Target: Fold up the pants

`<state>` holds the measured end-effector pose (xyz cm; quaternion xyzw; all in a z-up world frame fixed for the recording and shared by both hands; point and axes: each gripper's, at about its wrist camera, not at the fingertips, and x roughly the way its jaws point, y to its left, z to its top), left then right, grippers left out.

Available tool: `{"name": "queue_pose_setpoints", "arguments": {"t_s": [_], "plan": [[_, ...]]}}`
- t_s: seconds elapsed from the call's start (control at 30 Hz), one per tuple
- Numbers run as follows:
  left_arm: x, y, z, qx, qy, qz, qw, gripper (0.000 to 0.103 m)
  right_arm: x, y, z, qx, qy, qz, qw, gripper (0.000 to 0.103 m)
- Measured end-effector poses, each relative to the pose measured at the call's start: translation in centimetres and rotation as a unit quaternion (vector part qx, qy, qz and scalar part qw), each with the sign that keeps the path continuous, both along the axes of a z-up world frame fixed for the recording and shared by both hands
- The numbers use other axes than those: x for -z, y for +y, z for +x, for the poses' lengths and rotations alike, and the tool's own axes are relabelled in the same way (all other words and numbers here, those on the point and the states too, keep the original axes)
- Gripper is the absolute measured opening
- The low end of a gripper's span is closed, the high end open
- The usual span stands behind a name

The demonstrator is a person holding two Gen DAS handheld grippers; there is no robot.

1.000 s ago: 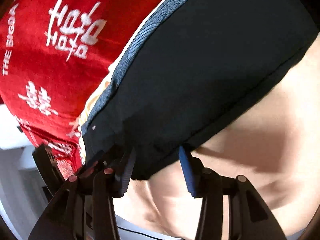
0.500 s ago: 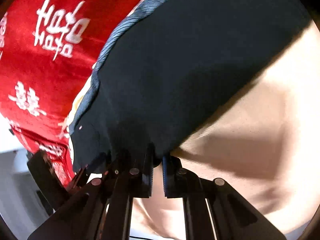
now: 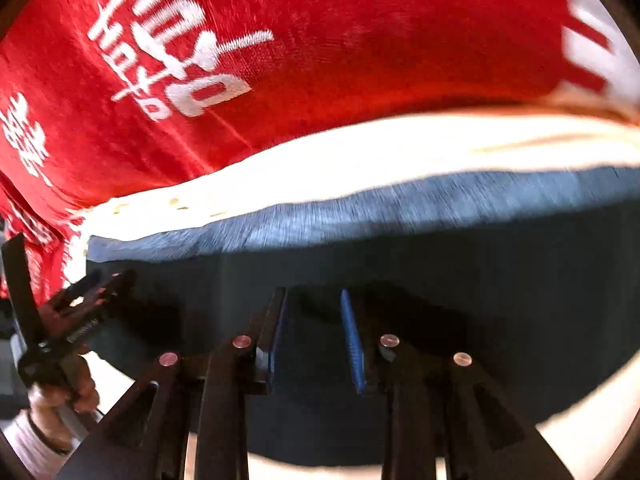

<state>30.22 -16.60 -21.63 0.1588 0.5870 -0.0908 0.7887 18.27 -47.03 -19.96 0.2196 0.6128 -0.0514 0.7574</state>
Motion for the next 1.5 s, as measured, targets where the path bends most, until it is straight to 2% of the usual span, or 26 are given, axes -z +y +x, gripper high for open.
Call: {"name": "queue_pose_setpoints", "arguments": {"t_s": [0.03, 0.07, 0.1, 0.17, 0.27, 0.33, 0.4, 0.5, 0.6, 0.67, 0.87, 1.17, 1.23, 1.37, 1.43, 1.47, 1.5], "plan": [[1.0, 0.8, 0.5, -0.008, 0.008, 0.009, 0.9999, 0.092, 0.7, -0.2, 0.4, -0.005, 0.011, -0.022, 1.0, 0.029], [1.3, 1.7, 0.7, -0.011, 0.004, -0.014, 0.9998, 0.094, 1.1, -0.9, 0.4, -0.006, 0.007, -0.022, 1.0, 0.028], [1.2, 1.8, 0.7, -0.01, 0.003, -0.02, 0.9998, 0.094, 1.1, -1.3, 0.3, -0.002, 0.001, -0.019, 1.0, 0.026], [0.8, 1.2, 0.3, 0.005, 0.001, 0.0, 1.0, 0.094, 0.4, -2.0, -0.1, 0.011, 0.012, -0.057, 0.998, 0.026], [0.0, 0.8, -0.4, 0.013, 0.016, 0.006, 0.9998, 0.094, -0.8, -2.5, -1.4, 0.012, 0.031, -0.092, 0.995, 0.032], [-1.3, 0.6, -1.6, 0.018, 0.028, -0.008, 0.9994, 0.094, -1.7, -2.5, -2.5, 0.012, 0.038, -0.112, 0.993, 0.05], [-3.0, -0.5, -2.6, 0.031, 0.036, -0.021, 0.9986, 0.094, -2.6, -2.7, -3.9, 0.013, 0.039, -0.125, 0.991, 0.053], [-5.1, -1.7, -5.1, 0.052, 0.043, -0.031, 0.9972, 0.094, -3.3, -2.8, -6.1, 0.016, 0.045, -0.119, 0.992, 0.058], [-6.4, -5.3, -8.0, 0.066, 0.051, -0.038, 0.9958, 0.094, -3.7, -3.4, -8.0, 0.013, 0.048, -0.112, 0.992, 0.062], [-7.1, -6.5, -9.3, 0.069, 0.056, -0.04, 0.9952, 0.094, -3.6, -3.9, -9.4, 0.009, 0.051, -0.102, 0.993, 0.065], [-7.7, -13.8, -12.7, 0.08, 0.072, -0.039, 0.9934, 0.094, -3.8, -8.1, -13.5, 0.01, 0.06, -0.083, 0.995, 0.068], [-7.6, -22.1, -15.3, 0.092, 0.078, -0.039, 0.9919, 0.094, -3.6, -14.4, -15.4, 0.021, 0.069, -0.058, 0.996, 0.069], [-8.8, -24.9, -16.8, 0.096, 0.073, -0.037, 0.992, 0.094, -3.6, -15.9, -15.9, 0.03, 0.065, -0.047, 0.996, 0.069], [-8.1, -27.3, -16.8, 0.087, 0.07, -0.045, 0.9928, 0.094, -4.1, -20.0, -17.8, 0.079, 0.007, 0.022, 0.997, 0.069], [-8.1, -28.8, -17.0, 0.078, 0.071, -0.059, 0.9927, 0.094, -3.9, -22.7, -19.5, 0.133, -0.033, 0.082, 0.987, 0.069], [-8.0, -29.5, -17.1, 0.076, 0.071, -0.065, 0.9925, 0.094, -3.5, -24.2, -20.6, 0.17, -0.052, 0.112, 0.978, 0.067], [-7.7, -29.9, -17.1, 0.076, 0.07, -0.065, 0.9925, 0.094, -3.3, -25.2, -21.2, 0.19, -0.06, 0.127, 0.972, 0.063]]}}
